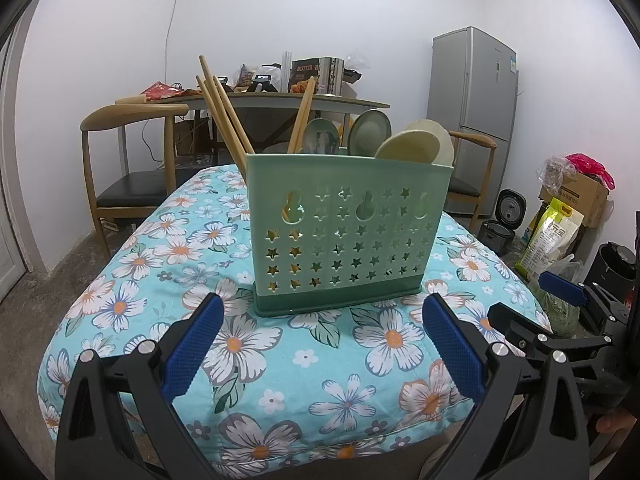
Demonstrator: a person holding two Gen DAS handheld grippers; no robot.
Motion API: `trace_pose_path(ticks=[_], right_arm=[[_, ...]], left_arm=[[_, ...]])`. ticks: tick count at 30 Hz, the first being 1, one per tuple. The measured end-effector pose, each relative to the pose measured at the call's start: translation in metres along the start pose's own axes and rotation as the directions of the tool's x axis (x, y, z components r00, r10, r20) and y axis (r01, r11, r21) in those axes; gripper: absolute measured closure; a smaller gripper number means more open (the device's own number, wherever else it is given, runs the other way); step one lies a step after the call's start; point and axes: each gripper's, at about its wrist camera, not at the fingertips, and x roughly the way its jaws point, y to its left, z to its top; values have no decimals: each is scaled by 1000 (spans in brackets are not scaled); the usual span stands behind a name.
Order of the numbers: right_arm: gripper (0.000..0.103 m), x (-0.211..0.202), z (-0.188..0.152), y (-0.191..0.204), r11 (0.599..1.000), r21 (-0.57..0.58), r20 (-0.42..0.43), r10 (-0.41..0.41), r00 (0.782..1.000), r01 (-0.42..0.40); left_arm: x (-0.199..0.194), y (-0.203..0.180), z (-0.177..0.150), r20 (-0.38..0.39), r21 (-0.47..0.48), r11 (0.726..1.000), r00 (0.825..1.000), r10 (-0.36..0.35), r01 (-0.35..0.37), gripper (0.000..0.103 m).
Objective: Organize utensils
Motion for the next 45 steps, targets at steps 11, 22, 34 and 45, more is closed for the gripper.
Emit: trace_pose_path(ticks=[11,22,34,45], right_arm=[[8,0,0,0,1000,-1,1,1,1000,-1],[8,0,0,0,1000,-4,-3,2,1000,-2],[8,-1,0,-1,1000,-5,-5,4,1000,-4],[8,0,0,-2,1000,-5,-6,5,1000,-5]], left_arm=[[0,0,0,-4,-1,1000,1000,-3,3,6],[1,2,0,-3,-4,1000,1000,0,0,6],[0,1,0,-5,-2,1000,1000,-2,2,6],[1,1,1,-8,5,1000,1000,-8,8,6]])
